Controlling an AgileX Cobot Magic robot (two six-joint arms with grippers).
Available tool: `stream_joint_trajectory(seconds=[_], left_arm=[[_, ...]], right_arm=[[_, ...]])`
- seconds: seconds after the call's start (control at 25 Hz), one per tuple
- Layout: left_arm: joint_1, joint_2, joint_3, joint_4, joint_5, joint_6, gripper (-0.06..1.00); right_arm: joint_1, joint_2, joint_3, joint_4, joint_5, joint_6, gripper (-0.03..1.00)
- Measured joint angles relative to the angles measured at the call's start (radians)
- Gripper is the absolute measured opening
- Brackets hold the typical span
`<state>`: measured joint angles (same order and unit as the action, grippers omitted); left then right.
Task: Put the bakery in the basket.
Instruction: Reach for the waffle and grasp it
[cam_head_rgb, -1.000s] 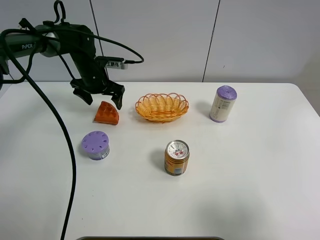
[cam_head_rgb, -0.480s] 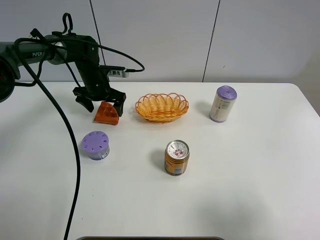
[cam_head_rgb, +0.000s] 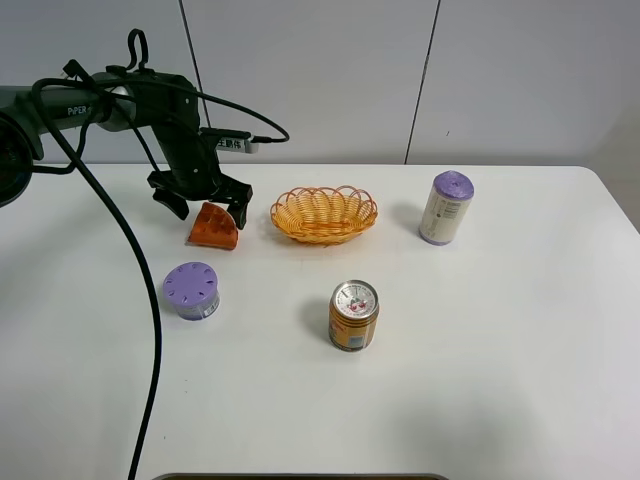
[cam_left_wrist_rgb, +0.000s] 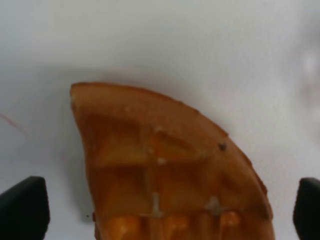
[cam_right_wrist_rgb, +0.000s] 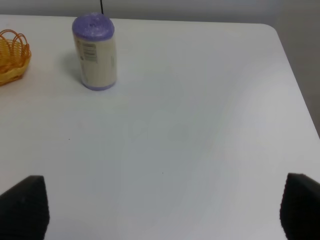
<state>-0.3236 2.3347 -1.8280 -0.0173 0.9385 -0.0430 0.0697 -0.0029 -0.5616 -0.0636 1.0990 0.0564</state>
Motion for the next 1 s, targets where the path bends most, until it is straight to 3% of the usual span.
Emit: stream_joint_trajectory(seconds=[1.0], left_arm=[[0.0,0.066,-0.004,-0.008,-0.016,-0.017,0.99]], right_arm=[[0.0,0.0,0.0,0.0,0.0,0.0,0.91]])
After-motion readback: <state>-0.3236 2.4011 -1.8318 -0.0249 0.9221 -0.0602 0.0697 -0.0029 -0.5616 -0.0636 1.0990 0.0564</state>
